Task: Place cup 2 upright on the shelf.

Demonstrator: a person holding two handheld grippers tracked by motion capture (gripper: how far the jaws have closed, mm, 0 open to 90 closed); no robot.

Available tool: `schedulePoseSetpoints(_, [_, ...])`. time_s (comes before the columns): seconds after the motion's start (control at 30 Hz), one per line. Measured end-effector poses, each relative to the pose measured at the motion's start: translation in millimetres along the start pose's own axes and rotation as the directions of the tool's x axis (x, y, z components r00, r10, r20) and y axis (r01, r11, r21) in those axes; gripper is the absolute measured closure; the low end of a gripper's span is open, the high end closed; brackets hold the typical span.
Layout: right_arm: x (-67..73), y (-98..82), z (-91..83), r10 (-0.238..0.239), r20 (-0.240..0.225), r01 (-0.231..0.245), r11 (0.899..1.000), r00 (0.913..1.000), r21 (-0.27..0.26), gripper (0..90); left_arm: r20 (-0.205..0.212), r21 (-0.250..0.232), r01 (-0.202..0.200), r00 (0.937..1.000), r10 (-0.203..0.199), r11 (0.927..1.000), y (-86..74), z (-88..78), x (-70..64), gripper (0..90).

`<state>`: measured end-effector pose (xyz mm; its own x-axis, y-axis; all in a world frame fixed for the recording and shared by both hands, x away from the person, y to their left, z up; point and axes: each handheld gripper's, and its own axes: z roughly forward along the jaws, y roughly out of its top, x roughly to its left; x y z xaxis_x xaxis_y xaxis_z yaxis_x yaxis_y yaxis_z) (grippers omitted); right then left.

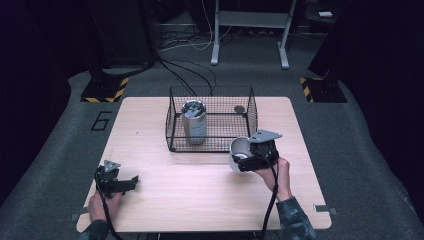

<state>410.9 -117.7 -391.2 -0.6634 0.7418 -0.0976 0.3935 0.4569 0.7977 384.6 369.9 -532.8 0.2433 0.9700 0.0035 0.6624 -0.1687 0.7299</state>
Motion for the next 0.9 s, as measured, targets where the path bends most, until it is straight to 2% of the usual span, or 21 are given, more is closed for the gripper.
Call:
schedulePoseSetpoints(0.6, [-3.5,26.9,4.1,0.001,-0.027,-0.001,1.000,0.9996,-0.002,5.6,0.002,-0.001,0.001,1.0000,-0.001,1.0000,-0.1,0.1,0.0,0.4])
schedulePoseSetpoints(0.67, [-4.2,30.3,4.6,-0.015,-0.028,0.015,1.000,0.9995,-0.002,5.6,0.002,-0.001,0.003,1.0000,-0.003,1.0000,-0.1,0.2,-0.1,0.5])
schedulePoseSetpoints(0.9, [-5.4,43.2,4.6,-0.021,-0.032,0.020,1.000,0.9993,-0.012,5.6,0.001,0.000,0.000,1.0000,0.000,1.0000,0.0,0.1,0.1,0.4])
